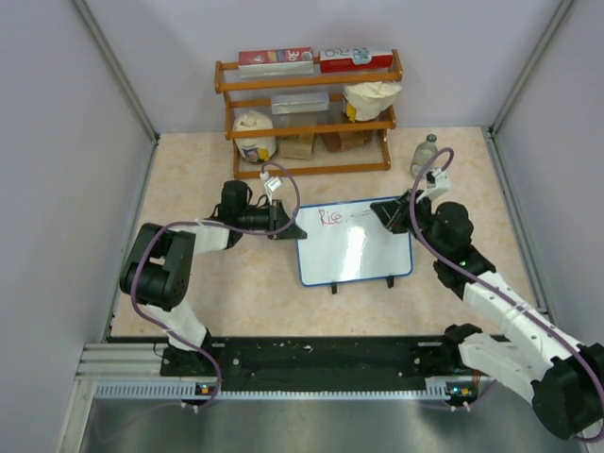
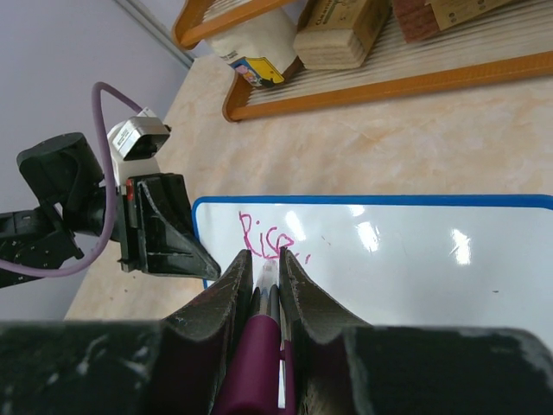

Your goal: Write a sentence on the whiteboard

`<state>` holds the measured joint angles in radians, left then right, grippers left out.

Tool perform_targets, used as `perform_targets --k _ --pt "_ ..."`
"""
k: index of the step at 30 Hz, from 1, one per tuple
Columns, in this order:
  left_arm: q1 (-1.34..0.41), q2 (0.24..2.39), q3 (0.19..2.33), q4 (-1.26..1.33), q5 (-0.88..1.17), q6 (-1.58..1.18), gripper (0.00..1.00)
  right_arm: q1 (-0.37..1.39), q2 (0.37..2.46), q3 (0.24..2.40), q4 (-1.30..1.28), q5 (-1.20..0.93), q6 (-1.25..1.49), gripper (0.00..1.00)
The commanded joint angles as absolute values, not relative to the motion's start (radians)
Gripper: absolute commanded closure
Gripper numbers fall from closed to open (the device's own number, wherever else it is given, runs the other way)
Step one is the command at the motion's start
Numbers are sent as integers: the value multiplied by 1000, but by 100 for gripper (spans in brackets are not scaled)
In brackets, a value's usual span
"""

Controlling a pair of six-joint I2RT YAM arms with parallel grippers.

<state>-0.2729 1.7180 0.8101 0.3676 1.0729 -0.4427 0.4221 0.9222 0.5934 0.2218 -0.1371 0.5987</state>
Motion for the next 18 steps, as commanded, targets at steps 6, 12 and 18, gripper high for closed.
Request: perform_targets --k 6,12,18 --pt "-276 1762 828 318 1002 -370 100 410 884 607 202 -132 532 100" --pt "-276 1773 828 293 999 -345 100 411 882 604 198 -123 511 100" --pt "-276 1778 825 301 1002 -348 100 411 876 612 175 -103 485 100"
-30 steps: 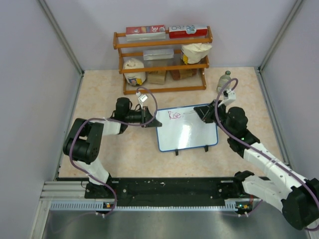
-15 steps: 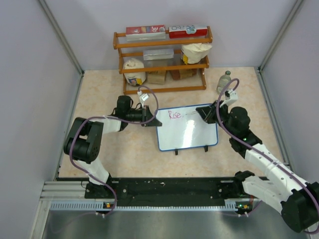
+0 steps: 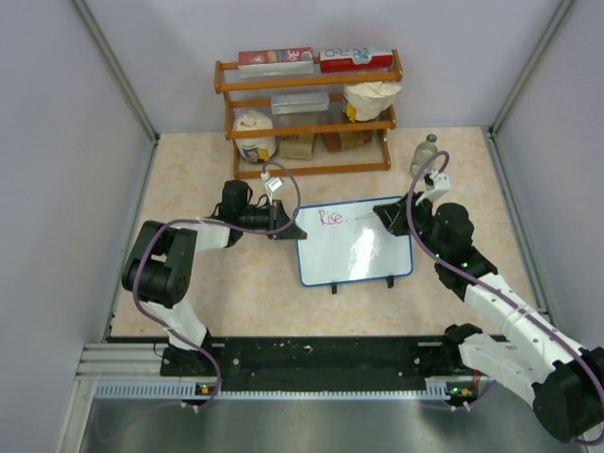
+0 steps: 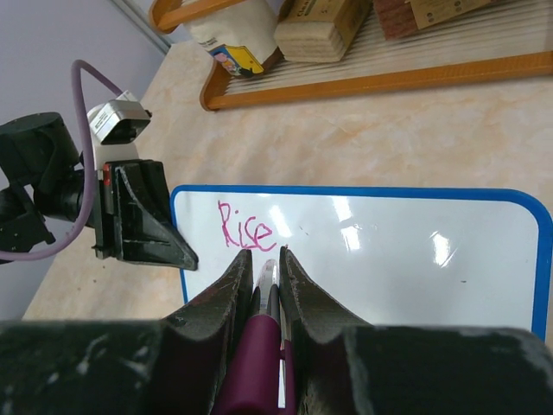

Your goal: Write a sentence on the whiteboard

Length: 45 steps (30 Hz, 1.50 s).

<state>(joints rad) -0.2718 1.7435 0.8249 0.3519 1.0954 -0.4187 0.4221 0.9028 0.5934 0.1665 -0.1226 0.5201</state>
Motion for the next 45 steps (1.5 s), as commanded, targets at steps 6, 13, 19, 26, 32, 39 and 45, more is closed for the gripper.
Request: perform_targets --k 6,13,19,26,32,39,45 --pt "-276 1775 818 324 1011 -357 100 411 874 620 173 -107 483 100" --pt "-276 1772 813 325 1008 -356 100 411 877 627 166 -107 479 100" --pt "-276 1770 808 327 1006 -351 100 410 877 623 166 -106 479 100" --pt "-275 1770 827 276 999 -307 100 411 877 617 167 -104 477 100" --pt "-276 1770 861 193 993 -239 100 410 871 611 170 -97 471 100" --pt "-276 1775 864 172 991 -227 100 411 910 635 163 -87 451 100" --pt "-276 1778 854 189 1000 -236 100 410 911 632 176 -52 443 100"
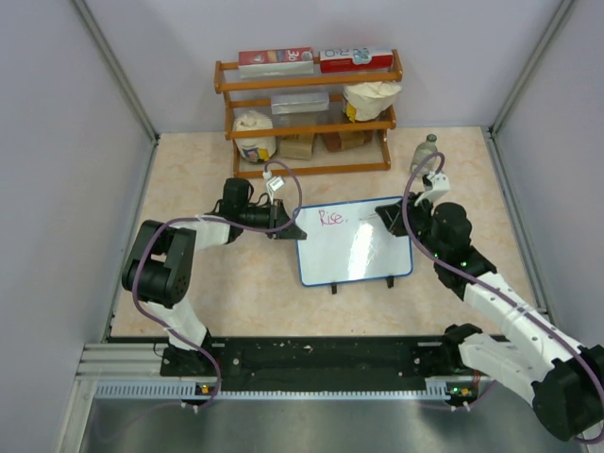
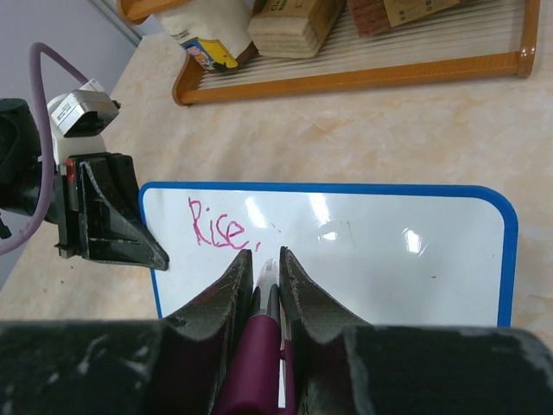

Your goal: Write a sentence on the whiteboard

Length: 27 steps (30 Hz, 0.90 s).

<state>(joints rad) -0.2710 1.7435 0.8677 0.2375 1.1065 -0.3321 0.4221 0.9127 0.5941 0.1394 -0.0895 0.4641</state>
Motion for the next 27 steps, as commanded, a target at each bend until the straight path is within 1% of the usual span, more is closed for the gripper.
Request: perform_targets --k 1,14,15,27 --pt "-276 1776 854 189 1000 -236 100 410 911 629 186 -46 445 100" --pt "-276 1773 839 215 999 -244 100 411 974 634 264 -5 442 100" --pt "-276 1773 838 218 997 -245 100 411 976 632 270 23 446 100" --pt "-276 1775 830 232 1003 -253 100 411 1035 641 299 14 456 100"
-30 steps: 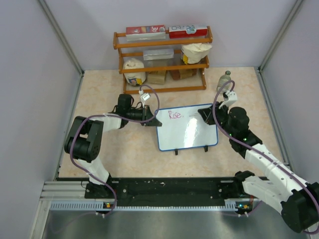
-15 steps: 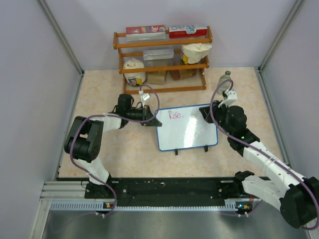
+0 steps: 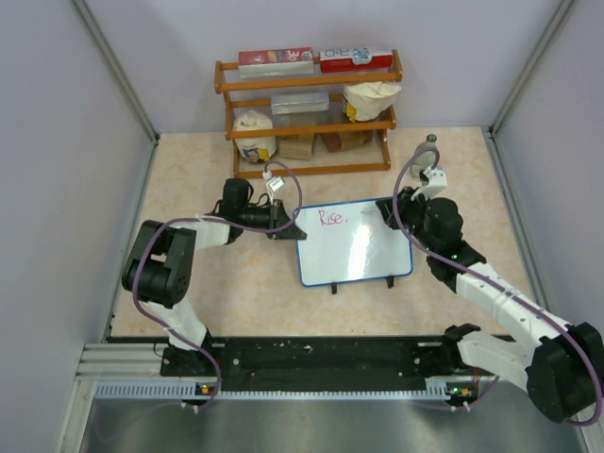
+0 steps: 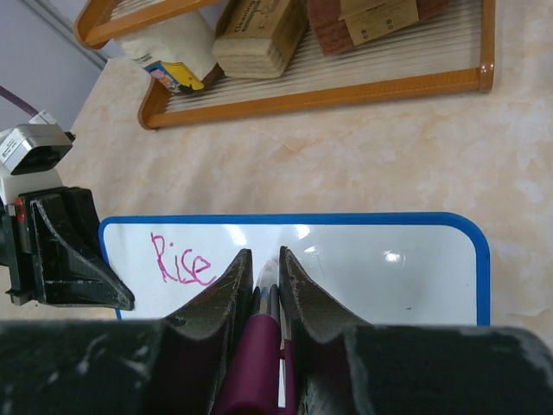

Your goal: Write a sentence on the whiteboard

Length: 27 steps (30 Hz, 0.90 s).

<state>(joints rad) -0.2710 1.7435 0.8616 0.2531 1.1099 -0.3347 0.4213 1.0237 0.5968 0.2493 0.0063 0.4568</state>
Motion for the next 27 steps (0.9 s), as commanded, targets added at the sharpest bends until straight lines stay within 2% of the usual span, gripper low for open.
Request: perform_targets --k 1,27 --pt "-276 1775 830 232 1002 -255 100 411 1037 640 301 14 454 100" --pt "-276 1776 831 233 1003 -255 100 411 1042 594 256 -57 449 100"
